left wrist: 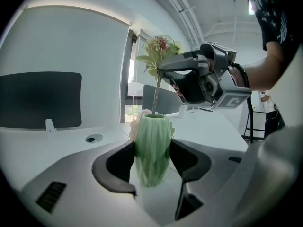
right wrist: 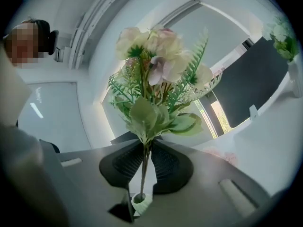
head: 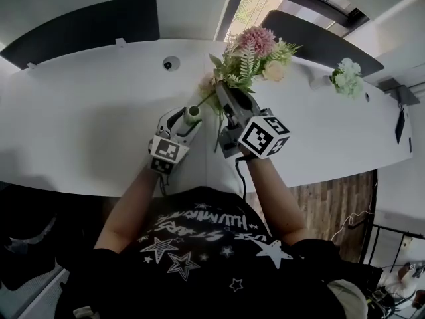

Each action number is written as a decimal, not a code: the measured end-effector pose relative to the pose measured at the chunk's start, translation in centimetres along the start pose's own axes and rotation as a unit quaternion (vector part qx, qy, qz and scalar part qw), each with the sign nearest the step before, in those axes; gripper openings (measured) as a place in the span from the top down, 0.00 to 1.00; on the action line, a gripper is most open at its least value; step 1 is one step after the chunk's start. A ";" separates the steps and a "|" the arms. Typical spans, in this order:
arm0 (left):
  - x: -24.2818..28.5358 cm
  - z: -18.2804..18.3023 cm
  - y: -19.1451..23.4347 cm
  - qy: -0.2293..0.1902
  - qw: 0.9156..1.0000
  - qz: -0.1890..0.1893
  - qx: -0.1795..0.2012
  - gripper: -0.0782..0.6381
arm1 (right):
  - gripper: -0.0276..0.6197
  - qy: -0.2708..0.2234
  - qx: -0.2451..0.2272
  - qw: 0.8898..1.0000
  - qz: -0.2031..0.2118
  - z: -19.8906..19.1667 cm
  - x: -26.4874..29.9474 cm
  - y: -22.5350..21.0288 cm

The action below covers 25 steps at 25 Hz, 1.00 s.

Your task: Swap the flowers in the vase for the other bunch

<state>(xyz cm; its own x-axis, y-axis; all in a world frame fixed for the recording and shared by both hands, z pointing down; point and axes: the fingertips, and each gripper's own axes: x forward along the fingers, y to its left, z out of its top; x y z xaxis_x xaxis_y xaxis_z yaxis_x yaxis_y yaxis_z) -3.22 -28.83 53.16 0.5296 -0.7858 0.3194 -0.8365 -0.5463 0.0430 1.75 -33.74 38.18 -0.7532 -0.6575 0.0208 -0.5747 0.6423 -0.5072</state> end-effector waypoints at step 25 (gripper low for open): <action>0.1 0.3 -0.1 0.004 1.000 0.001 -0.008 0.55 | 0.85 0.157 -0.077 0.983 0.048 -9.9 0.6 1.4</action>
<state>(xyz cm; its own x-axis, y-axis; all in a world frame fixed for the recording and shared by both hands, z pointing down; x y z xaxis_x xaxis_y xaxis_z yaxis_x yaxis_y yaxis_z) -2.99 -28.93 52.90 0.5268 -0.7847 0.3265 -0.8397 -0.5400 0.0571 -2.70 -29.32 46.04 -0.8544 -0.4517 0.2568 -0.5191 0.7638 -0.3837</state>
